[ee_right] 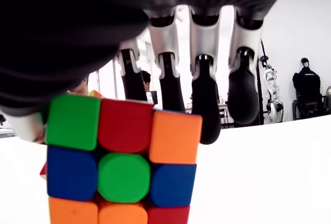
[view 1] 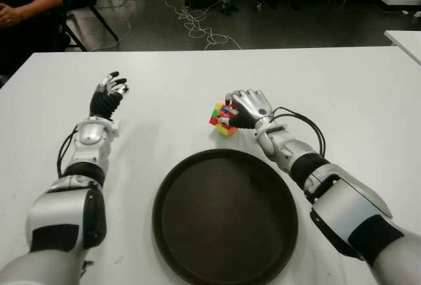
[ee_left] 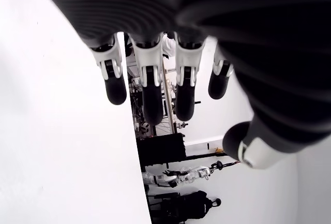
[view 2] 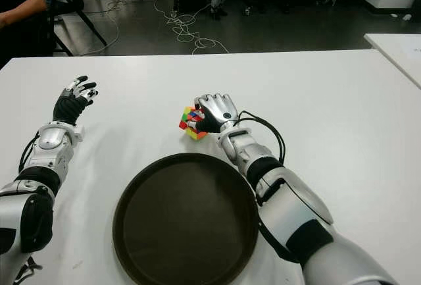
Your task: Pick up the Rubik's Cube and put it in the plate
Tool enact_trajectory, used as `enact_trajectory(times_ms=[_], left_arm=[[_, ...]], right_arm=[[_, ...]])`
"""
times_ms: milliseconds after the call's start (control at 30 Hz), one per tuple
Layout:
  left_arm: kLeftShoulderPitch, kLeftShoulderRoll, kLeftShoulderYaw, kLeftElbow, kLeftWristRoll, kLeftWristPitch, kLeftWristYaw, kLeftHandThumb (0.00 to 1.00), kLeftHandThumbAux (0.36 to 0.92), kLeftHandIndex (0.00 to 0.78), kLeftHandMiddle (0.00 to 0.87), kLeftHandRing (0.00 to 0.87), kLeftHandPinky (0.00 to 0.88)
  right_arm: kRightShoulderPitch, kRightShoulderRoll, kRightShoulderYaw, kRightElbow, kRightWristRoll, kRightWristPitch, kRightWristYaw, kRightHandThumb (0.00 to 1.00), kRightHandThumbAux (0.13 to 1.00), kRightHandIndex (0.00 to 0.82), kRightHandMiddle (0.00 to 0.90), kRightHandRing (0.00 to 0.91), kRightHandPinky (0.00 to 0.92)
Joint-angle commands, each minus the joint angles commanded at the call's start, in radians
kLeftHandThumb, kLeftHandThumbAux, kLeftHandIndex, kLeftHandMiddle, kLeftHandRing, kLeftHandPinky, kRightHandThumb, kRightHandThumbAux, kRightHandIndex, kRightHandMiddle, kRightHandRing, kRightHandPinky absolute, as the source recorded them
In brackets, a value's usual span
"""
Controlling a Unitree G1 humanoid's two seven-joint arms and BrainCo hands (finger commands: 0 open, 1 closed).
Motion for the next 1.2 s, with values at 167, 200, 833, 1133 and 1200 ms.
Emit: enact_trajectory(times_ms=[167, 200, 833, 1133, 1200], left_arm=[[0.001, 0.000, -0.002, 0.001, 0.001, -0.002, -0.001, 0.157, 0.596, 0.109, 0.198, 0.168, 0.121], [0.001, 0.000, -0.002, 0.001, 0.001, -0.004, -0.002, 0.156, 0.596, 0.108, 0.198, 0.167, 0.121], [0.003, -0.002, 0.001, 0.000, -0.003, -0.015, -0.008, 0.165, 0.609, 0.100, 0.191, 0.163, 0.117], [0.002, -0.002, 0.000, 0.000, -0.002, -0.011, -0.005, 0.172, 0.607, 0.105, 0.188, 0.164, 0.122], [0.002, -0.002, -0.002, 0.001, 0.000, -0.007, -0.003, 0.177, 0.611, 0.102, 0.186, 0.162, 0.118]], right_arm=[[0.000, -0.003, 0.002, 0.001, -0.002, -0.003, -0.010, 0.679, 0.739, 0.422, 0.627, 0.651, 0.661], [-0.001, -0.003, 0.002, 0.001, -0.002, -0.004, -0.011, 0.679, 0.739, 0.422, 0.628, 0.650, 0.660], [0.000, -0.003, -0.005, 0.005, 0.005, -0.012, -0.019, 0.679, 0.740, 0.422, 0.621, 0.641, 0.646], [-0.002, -0.003, -0.008, 0.007, 0.006, -0.015, -0.015, 0.678, 0.741, 0.421, 0.620, 0.640, 0.644], [-0.002, -0.002, -0.007, 0.007, 0.005, -0.013, -0.018, 0.678, 0.741, 0.422, 0.618, 0.637, 0.643]])
